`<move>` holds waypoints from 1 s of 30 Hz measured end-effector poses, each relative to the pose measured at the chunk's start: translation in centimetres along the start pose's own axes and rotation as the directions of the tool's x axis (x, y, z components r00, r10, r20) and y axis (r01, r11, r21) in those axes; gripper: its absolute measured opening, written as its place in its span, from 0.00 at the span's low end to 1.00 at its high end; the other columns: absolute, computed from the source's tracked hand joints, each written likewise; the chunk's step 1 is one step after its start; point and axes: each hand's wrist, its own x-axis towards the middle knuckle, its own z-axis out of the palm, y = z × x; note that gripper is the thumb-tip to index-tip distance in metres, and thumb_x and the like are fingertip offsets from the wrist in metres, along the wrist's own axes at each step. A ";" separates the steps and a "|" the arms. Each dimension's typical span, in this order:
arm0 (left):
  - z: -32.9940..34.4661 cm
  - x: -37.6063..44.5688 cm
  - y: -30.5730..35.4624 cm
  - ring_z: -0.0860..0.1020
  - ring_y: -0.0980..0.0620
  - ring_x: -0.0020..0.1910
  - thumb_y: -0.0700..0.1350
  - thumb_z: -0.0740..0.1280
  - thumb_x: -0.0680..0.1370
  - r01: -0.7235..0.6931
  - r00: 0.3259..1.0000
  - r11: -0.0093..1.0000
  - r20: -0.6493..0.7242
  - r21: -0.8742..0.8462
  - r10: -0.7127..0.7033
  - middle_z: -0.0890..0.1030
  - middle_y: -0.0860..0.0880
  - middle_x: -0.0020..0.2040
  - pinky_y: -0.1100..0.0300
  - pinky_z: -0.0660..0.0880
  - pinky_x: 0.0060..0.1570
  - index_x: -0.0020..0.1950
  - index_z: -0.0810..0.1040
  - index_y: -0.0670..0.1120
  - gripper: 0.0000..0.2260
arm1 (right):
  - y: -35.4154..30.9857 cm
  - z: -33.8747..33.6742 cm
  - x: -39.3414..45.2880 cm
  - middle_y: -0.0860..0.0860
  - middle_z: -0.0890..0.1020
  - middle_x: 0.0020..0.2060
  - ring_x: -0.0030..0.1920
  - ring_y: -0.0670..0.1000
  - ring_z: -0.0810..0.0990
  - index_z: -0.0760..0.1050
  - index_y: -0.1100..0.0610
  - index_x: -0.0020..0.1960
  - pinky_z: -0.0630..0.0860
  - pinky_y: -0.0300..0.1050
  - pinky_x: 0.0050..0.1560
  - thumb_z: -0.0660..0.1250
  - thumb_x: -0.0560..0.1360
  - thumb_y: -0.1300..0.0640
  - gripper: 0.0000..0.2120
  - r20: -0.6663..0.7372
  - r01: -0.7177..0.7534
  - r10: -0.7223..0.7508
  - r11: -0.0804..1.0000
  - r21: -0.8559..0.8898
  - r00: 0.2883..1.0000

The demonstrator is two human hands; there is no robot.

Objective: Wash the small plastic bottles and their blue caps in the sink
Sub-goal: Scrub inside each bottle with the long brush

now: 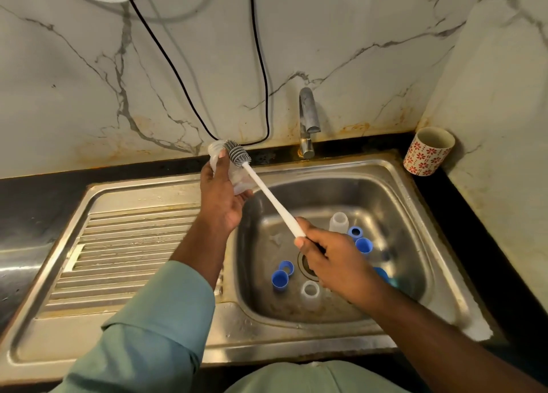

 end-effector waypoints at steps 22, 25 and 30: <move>0.2 0.0 -1.9 0.79 0.46 0.48 0.56 0.71 0.76 -0.004 1.000 0.998 0.029 -0.060 0.006 0.78 0.43 0.56 0.55 0.77 0.35 0.70 0.69 0.45 0.27 | 0.0 -0.3 -0.2 0.43 0.72 0.27 0.26 0.39 0.73 0.75 0.45 0.64 0.72 0.35 0.29 0.60 0.82 0.52 0.13 -0.007 -0.027 0.027 0.999 0.027 1.000; -1.0 1.0 -1.1 0.82 0.46 0.49 0.54 0.72 0.75 -0.029 0.999 0.986 -0.038 -0.166 0.023 0.80 0.44 0.56 0.53 0.80 0.37 0.70 0.70 0.45 0.27 | 0.1 -0.8 -1.6 0.36 0.75 0.27 0.28 0.37 0.73 0.73 0.48 0.66 0.69 0.31 0.29 0.59 0.82 0.55 0.14 0.094 0.002 0.000 1.000 -0.014 0.996; -0.3 0.0 -2.7 0.79 0.48 0.46 0.54 0.72 0.75 -0.001 0.997 0.997 0.077 -0.071 0.007 0.78 0.44 0.55 0.57 0.77 0.32 0.72 0.69 0.44 0.29 | 0.3 -0.5 0.0 0.45 0.72 0.28 0.27 0.40 0.71 0.73 0.43 0.66 0.73 0.36 0.29 0.59 0.82 0.51 0.14 0.007 -0.030 0.030 0.999 0.014 1.000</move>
